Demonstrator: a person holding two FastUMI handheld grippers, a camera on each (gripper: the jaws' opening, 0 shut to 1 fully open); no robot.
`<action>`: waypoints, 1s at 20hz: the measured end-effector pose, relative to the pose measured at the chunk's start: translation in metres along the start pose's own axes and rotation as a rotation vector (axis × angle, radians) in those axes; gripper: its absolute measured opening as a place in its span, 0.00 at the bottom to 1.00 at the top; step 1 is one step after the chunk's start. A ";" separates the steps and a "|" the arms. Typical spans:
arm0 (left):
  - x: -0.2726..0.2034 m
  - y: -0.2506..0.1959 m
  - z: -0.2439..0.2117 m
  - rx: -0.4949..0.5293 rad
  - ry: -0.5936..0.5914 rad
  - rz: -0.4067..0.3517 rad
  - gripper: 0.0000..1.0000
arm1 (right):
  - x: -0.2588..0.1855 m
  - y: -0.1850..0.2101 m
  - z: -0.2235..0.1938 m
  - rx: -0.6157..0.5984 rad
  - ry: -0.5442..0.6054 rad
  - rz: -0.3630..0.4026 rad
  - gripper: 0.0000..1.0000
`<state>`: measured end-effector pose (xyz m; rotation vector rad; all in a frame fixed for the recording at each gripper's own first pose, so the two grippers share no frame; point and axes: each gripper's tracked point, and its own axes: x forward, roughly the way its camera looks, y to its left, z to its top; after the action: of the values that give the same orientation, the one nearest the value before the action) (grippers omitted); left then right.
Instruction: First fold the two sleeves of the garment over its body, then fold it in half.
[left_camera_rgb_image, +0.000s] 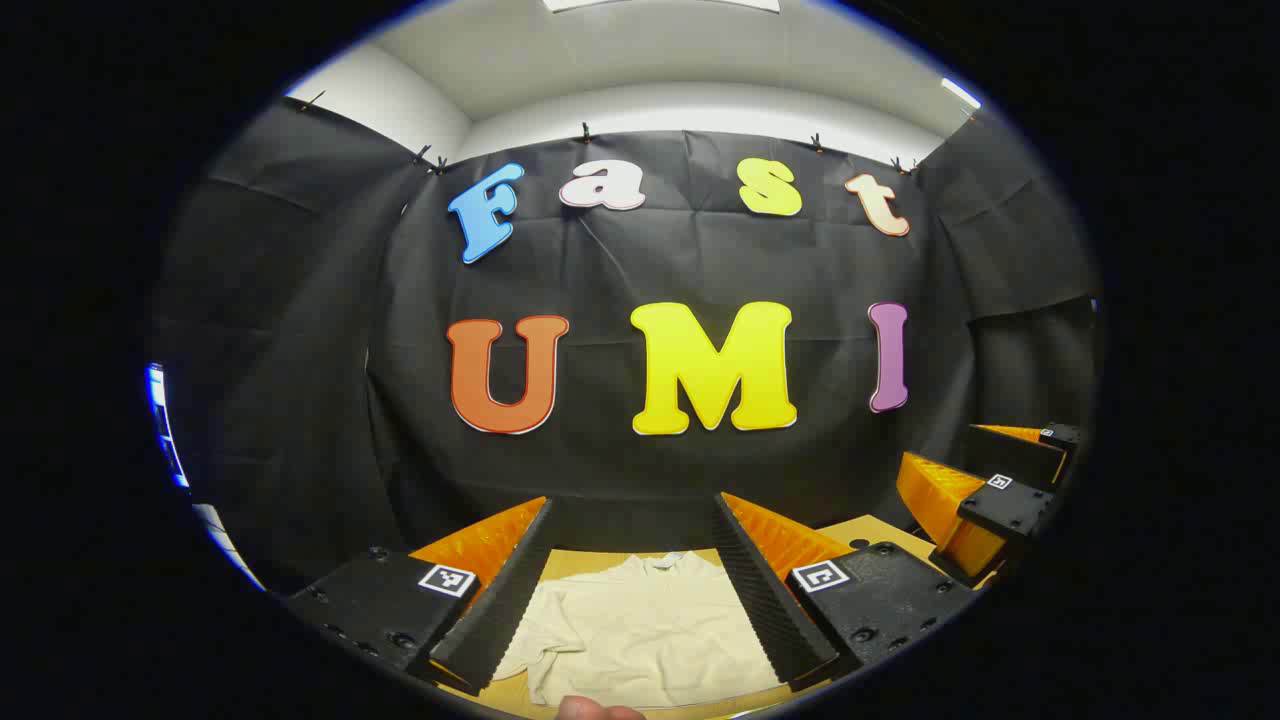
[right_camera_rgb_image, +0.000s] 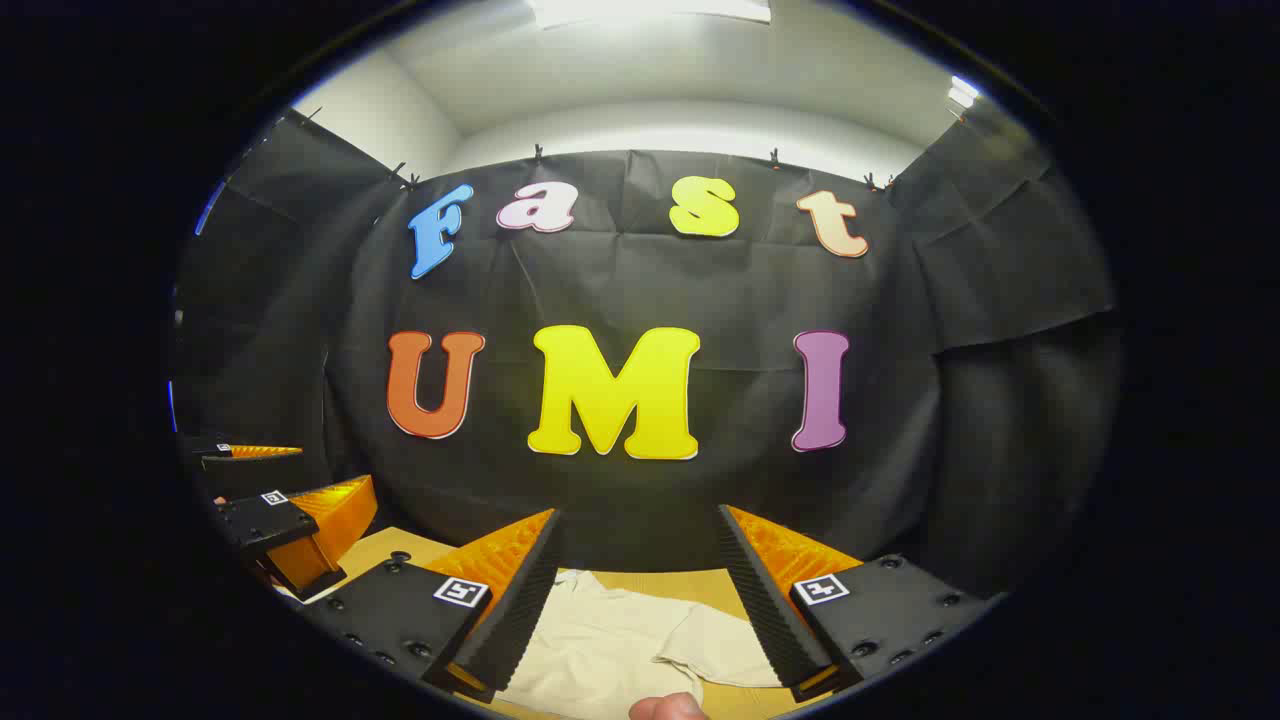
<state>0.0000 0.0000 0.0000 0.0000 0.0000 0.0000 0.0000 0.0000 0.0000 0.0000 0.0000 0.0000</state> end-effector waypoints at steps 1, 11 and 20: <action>0.000 0.002 0.000 0.000 0.001 0.002 0.99 | 0.002 0.001 -0.001 0.001 0.002 0.004 0.94; 0.007 0.009 0.000 -0.001 0.009 0.035 0.99 | 0.007 -0.003 0.000 -0.004 -0.006 0.031 0.94; 0.005 0.019 0.000 0.006 0.004 0.064 0.99 | 0.016 -0.032 -0.011 0.015 0.027 -0.002 0.94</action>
<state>0.0055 0.0191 0.0003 0.0056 0.0041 0.0636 0.0156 -0.0320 -0.0109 0.0150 0.0275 -0.0021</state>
